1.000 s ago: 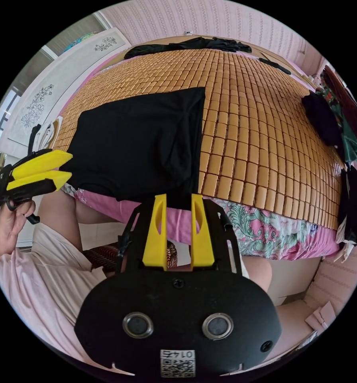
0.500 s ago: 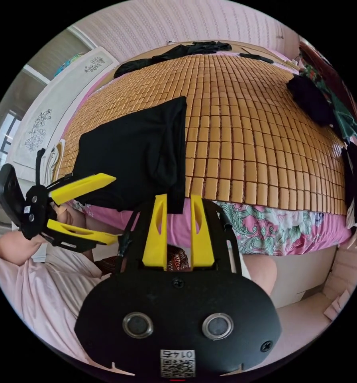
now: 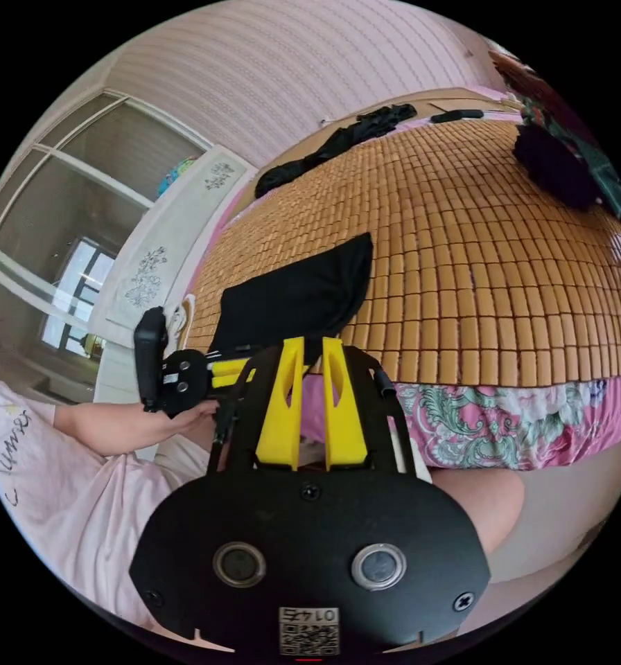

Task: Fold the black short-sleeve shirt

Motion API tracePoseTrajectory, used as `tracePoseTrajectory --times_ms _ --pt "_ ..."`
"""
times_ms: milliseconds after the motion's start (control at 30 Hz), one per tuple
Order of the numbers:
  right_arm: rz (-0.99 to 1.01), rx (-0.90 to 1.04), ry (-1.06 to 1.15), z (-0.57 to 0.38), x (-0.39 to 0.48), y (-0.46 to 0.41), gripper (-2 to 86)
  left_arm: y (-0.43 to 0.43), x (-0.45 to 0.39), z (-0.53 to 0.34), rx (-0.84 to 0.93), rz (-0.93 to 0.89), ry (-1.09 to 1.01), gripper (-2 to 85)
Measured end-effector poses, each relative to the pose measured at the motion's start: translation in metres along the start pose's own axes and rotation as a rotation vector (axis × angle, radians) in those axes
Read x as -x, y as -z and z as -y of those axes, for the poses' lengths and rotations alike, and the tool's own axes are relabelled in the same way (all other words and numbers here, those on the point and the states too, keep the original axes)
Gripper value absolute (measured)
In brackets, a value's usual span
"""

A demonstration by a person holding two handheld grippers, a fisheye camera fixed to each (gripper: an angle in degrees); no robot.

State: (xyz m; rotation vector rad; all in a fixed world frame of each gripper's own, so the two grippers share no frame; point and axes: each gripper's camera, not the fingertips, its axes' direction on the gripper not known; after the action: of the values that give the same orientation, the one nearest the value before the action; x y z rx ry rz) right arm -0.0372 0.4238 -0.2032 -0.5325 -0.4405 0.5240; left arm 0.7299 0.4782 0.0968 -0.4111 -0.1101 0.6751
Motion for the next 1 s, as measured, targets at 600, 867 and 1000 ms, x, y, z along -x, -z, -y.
tracePoseTrajectory --times_ms 600,867,1000 --pt "0.234 -0.003 -0.387 0.035 -0.086 -0.06 4.0 0.071 0.001 -0.082 -0.068 -0.047 -0.146 -0.5" --pt "0.307 -0.238 -0.258 0.031 -0.067 0.045 1.4 0.114 0.009 -0.096 -0.238 -0.147 -0.168 -0.6" --pt "0.232 -0.251 -0.186 0.048 -0.034 0.069 1.3 0.136 0.019 -0.102 -0.34 -0.183 -0.165 -0.6"
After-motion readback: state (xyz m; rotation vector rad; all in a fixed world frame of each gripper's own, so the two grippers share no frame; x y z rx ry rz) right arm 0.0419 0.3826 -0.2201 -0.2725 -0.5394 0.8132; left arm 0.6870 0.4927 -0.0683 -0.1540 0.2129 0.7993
